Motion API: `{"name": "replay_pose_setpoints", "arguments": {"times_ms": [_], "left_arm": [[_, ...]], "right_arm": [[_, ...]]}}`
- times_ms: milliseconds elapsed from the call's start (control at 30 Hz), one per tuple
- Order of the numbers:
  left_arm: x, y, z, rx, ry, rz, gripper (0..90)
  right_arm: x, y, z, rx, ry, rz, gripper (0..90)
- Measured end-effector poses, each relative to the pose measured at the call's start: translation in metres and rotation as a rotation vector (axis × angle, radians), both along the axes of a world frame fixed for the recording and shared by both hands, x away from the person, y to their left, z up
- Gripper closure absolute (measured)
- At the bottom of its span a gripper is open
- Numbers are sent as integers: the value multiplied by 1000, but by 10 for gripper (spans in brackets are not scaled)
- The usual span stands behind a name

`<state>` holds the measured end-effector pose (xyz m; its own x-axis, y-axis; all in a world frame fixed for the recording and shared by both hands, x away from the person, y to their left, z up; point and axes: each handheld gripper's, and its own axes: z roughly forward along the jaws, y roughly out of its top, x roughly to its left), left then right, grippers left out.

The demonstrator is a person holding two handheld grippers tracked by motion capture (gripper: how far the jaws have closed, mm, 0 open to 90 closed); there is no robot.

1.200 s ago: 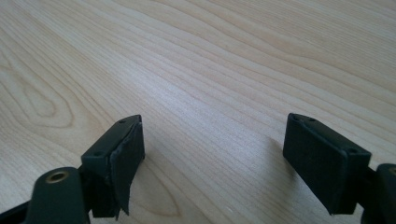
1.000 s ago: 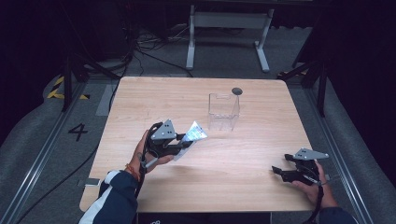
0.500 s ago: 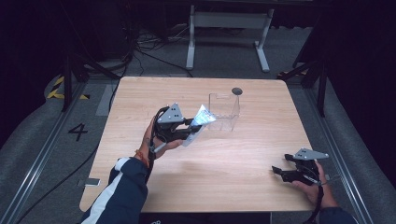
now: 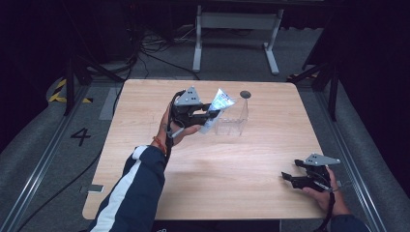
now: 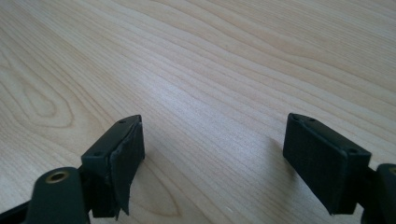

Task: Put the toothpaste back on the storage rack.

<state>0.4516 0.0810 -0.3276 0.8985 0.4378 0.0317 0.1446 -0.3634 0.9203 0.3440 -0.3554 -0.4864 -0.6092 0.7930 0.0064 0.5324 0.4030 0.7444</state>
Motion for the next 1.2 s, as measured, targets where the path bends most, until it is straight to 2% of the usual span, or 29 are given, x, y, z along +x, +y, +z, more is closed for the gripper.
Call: {"name": "replay_pose_setpoints", "arguments": {"times_ms": [267,300,600,733,1100,1200], "left_arm": [[20,-9,4,-18,1,3,707],[22,-11,4,-32,14,6,707],[44,-25,8,-54,8,8,707],[55,-32,2,-90,27,-6,707],[72,-50,-13,-81,41,-13,706],[76,-52,-16,-91,53,-11,706]], "right_arm": [[0,0,0,0,0,0,211],[0,0,0,0,0,0,211],[0,0,0,0,0,0,211],[0,0,0,0,-1,1,211],[0,0,0,-2,-2,2,211],[0,0,0,-2,-2,2,211]]}}
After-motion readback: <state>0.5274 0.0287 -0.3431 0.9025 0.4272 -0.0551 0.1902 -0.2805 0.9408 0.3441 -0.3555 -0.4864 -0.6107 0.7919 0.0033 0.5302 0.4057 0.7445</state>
